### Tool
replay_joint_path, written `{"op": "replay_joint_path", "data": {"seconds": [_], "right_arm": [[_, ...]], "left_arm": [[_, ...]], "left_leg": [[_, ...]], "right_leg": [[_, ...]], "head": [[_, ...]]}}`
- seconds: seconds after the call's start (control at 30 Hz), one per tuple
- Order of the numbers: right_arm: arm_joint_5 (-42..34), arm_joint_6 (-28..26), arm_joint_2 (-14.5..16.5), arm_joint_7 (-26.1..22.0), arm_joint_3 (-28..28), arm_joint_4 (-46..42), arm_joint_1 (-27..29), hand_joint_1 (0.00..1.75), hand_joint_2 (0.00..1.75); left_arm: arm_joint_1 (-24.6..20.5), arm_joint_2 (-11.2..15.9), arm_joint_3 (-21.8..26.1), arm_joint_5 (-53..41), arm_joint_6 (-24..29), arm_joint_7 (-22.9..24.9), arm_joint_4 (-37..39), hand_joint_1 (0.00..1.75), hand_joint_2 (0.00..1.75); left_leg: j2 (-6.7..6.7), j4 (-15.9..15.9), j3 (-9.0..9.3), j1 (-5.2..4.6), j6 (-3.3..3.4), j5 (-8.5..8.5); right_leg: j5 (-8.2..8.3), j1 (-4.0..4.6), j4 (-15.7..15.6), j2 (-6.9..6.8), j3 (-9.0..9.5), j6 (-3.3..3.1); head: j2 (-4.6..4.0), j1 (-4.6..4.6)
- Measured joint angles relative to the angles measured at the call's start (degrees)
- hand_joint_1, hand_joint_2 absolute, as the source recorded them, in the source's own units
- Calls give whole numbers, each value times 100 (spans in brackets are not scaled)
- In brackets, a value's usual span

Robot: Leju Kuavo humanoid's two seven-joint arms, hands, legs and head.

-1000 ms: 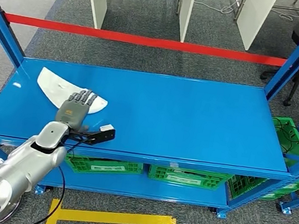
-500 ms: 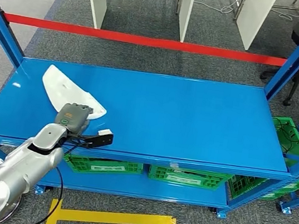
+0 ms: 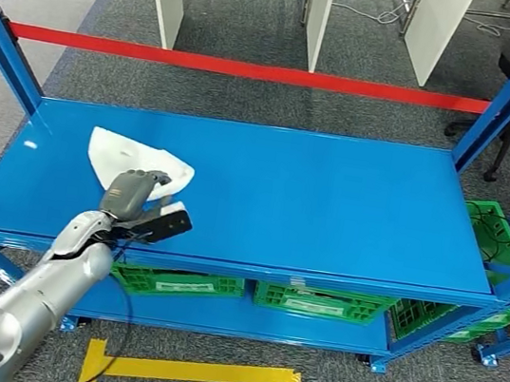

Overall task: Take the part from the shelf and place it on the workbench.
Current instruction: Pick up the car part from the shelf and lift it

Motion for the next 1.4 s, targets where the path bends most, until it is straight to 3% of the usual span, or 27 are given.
{"op": "replay_joint_path", "data": {"seconds": [0.1, 0.23, 0.4, 0.57, 0.73, 0.83, 1.1, 1.4], "right_arm": [[-30, -43, 0, 7, -2, 2, 12, 0, 0], [-36, -50, 0, 9, -4, 6, 20, 0, 0], [-39, -52, 0, 9, -4, 14, 27, 0, 0], [-152, -98, 0, -280, -25, 26, 63, 0, 0], [-552, 119, 0, -1135, -208, 35, 113, 0, 0], [-685, 238, 0, -1388, -339, 37, 133, 0, 0], [-876, 490, 2, -1386, -588, 44, 181, 0, 0], [-953, 631, 16, -1300, -720, 44, 179, 0, 0]], "left_arm": [[181, -187, 279, 979, 124, -502, -355, 175, 175], [345, -330, 435, 1271, 126, -596, -707, 175, 175], [456, -380, 520, 1362, 117, -637, -922, 175, 175], [779, -376, 575, 2428, 57, -1236, -1561, 175, 175], [1412, -211, 458, 3231, 220, -1512, -3092, 175, 175], [1818, -54, 363, 3337, 521, -1723, -4064, 175, 175], [2668, 336, 276, 3469, 1236, -2286, -6100, 175, 175], [2913, 579, 259, 3334, 1622, -2404, -6978, 175, 175]], "left_leg": [[0, 1, -3, -4, 1, -1], [1, 2, -7, -6, 2, -2], [1, 2, -8, -5, 2, -2], [1, 1, -11, -4, 2, -2], [2, 0, -21, -4, 2, -3], [2, 0, -27, -4, 2, -4], [2, -1, -30, -4, 2, -4], [2, -1, -29, -4, 2, -3]], "right_leg": [[0, -4, 0, 1, -2, 0], [0, -6, -1, 3, -7, 1], [0, -5, -1, 3, -10, 1], [-1, -4, 0, 6, -12, 1], [-4, -4, 0, 6, -20, 2], [-4, -4, -1, 5, -26, 2], [-5, -4, -1, 4, -29, 3], [-3, -4, -1, 3, -27, 3]], "head": [[0, 1], [0, 0], [0, -1], [0, 0], [0, 0], [0, 0], [0, 0], [0, 0]]}}
